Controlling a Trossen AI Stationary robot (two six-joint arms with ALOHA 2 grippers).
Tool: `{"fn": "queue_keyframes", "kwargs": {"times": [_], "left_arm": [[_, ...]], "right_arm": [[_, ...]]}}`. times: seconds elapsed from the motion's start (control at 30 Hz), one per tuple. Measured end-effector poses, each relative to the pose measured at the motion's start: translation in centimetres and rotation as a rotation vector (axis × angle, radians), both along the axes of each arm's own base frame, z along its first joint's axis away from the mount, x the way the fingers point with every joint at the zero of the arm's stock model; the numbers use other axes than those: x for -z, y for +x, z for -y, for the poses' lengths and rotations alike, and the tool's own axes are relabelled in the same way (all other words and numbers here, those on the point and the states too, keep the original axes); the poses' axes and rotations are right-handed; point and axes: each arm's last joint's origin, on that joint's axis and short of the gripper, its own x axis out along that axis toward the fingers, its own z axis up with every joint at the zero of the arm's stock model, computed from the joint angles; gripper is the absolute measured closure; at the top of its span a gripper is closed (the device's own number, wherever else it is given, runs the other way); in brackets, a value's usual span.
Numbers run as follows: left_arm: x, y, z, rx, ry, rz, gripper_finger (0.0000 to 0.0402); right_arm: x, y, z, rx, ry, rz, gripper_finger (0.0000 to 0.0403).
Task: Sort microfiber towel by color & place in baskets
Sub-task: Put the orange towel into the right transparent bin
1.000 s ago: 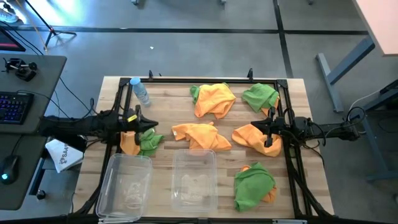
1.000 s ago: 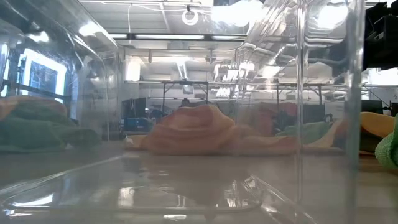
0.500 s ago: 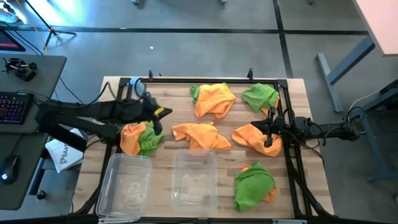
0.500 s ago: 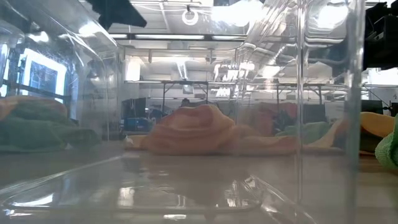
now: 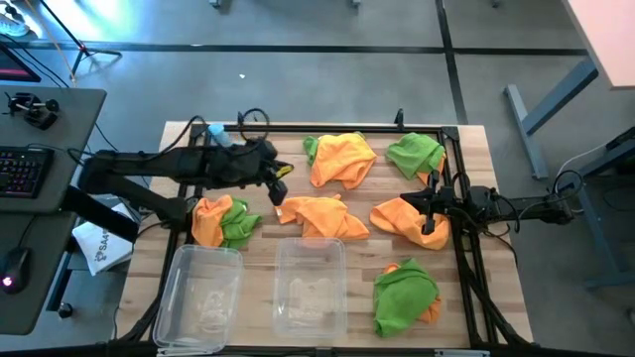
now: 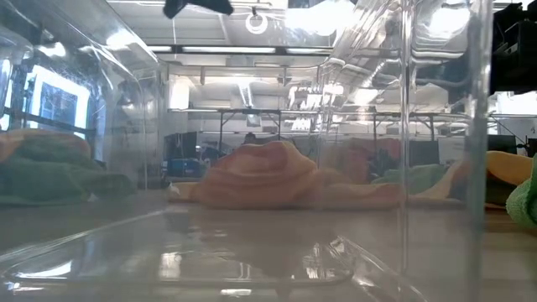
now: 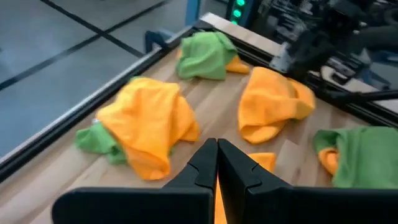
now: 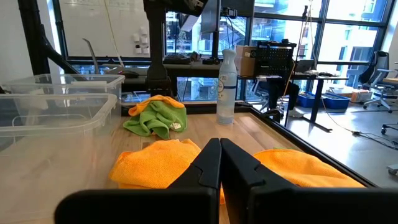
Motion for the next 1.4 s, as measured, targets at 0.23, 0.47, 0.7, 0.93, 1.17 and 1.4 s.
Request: {"fn": "queue_keyframes", "kwargs": {"times": [0.23, 0.47, 0.7, 0.93, 1.17, 1.4], "left_arm": [[1.1, 3.7, 0.5, 0.125, -0.031, -0.226, 0.0401], [4.8, 6.7, 0.0, 0.272, -0.043, -0.429, 0.0400], [9.1, 8.6, -1.9, 0.290, -0.168, -0.598, 0.0361], [12.6, 10.1, -3.8, 0.252, -0.247, -0.681, 0.0296], [14.9, 10.9, -4.3, 0.316, -0.212, -0.756, 0.0284], [16.7, 11.9, -4.2, 0.377, -0.223, -0.767, 0.0284]], "right_arm": [[0.0, 0.0, 0.0, -0.001, 0.000, 0.001, 0.0402], [0.0, 0.0, 0.0, -0.001, 0.000, 0.001, 0.0402], [0.0, 0.0, 0.0, 0.000, 0.000, 0.001, 0.0402], [0.0, 0.0, 0.0, 0.000, 0.000, 0.001, 0.0402], [0.0, 0.0, 0.0, 0.000, 0.000, 0.000, 0.0402], [0.0, 0.0, 0.0, -0.001, 0.000, 0.001, 0.0402]]}}
